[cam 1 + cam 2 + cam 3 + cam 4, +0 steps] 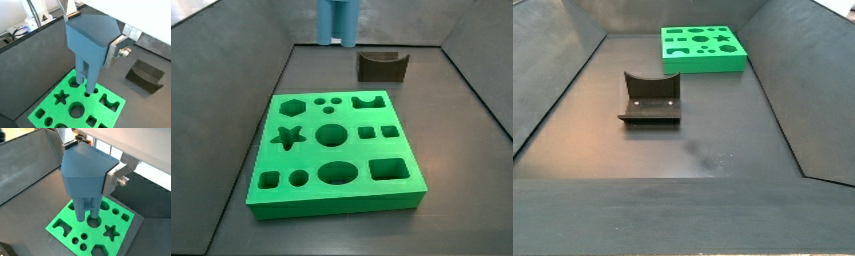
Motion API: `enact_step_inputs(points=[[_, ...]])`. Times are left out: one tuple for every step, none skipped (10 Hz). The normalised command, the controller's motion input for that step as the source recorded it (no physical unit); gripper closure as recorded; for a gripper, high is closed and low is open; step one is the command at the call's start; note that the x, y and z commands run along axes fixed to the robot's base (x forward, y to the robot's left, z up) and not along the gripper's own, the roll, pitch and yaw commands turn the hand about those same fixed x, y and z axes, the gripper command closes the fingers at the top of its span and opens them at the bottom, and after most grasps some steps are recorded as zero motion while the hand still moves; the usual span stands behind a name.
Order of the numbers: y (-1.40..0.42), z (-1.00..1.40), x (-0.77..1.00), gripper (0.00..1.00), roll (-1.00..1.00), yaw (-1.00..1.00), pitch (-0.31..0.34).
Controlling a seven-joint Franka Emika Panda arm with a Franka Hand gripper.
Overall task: Pick up the 3 prong object. Move up. Move to above the board. Insert the 3 prong object.
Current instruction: Insert the 3 prong object.
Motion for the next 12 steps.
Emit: enact_step_inputs(points=[[0.00, 0.00, 0.00, 1.00, -0.01, 0.00, 0.000], [0.00, 0.00, 0.07, 1.00, 0.00, -0.71, 0.000], [0.00, -0.12, 0.00, 1.00, 0.00, -1.00, 0.000], [0.00, -0.12, 0.00, 1.00, 0.00, -1.00, 0.000], [0.00, -0.12, 0.00, 1.00, 0.00, -1.00, 0.000], [0.00, -0.11, 0.00, 1.00, 0.00, -1.00, 0.000], [0.00, -0.12, 0.00, 1.00, 0.00, -1.00, 0.000], [0.00, -0.13, 0.00, 1.00, 0.00, -1.00, 0.000], [0.00, -0.14, 0.00, 1.00, 0.01, -1.00, 0.000], [0.00, -0.15, 0.00, 1.00, 0.01, -1.00, 0.000], [0.00, -0.15, 0.00, 1.00, 0.01, -1.00, 0.000], [0.00, -0.15, 0.00, 1.00, 0.01, -1.00, 0.000]])
